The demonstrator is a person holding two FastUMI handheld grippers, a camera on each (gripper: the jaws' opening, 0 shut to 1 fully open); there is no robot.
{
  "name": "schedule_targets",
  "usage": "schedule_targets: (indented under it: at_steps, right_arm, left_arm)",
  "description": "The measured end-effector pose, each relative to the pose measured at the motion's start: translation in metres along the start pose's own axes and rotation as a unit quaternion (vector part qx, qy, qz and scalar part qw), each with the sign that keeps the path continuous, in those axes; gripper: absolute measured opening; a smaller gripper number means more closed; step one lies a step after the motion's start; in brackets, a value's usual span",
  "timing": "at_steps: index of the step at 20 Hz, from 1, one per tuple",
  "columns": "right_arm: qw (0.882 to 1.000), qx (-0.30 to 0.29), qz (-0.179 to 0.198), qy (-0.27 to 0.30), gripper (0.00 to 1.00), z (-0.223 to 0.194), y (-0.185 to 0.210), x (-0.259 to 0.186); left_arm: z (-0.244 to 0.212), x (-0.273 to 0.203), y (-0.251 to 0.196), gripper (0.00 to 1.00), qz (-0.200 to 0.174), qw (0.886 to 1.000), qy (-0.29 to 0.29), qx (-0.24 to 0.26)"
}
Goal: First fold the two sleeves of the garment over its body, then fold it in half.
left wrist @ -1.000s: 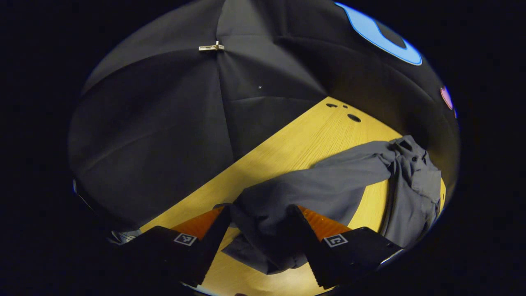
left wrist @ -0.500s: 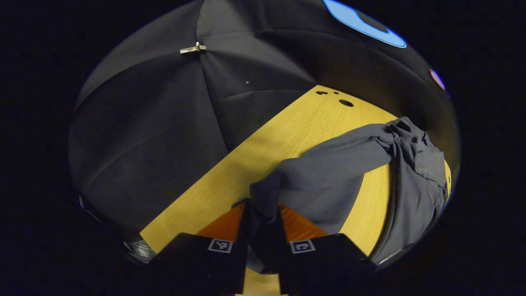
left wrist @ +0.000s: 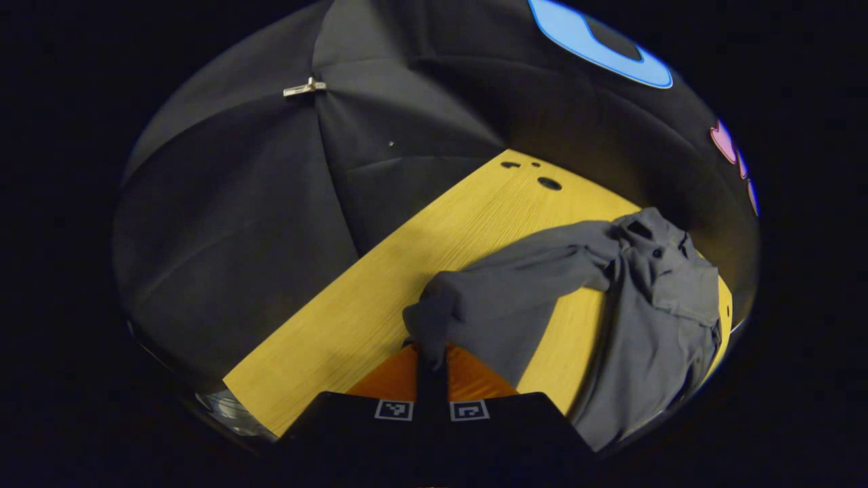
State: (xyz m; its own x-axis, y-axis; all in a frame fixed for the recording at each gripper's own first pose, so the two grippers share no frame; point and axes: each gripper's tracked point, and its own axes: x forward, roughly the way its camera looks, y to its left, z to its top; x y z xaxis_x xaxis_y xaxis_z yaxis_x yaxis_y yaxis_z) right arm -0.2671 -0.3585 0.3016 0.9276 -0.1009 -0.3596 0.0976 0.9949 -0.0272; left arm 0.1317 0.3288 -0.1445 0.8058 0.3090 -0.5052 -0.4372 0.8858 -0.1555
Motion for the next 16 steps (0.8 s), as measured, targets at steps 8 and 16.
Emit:
schedule_targets:
  at_steps: [8, 16]
  right_arm:
    - [0.999, 0.027, -0.020, -0.001, 0.98, -0.002, -0.045, 0.008]
    - [0.999, 0.034, -0.034, 0.001, 0.98, -0.009, -0.080, 0.009]
  left_arm:
    - [0.110, -0.008, -0.108, 0.05, -0.078, 0.993, -0.083, 0.015]
    - [0.142, -0.024, -0.270, 0.05, -0.185, 0.975, -0.110, 0.063]
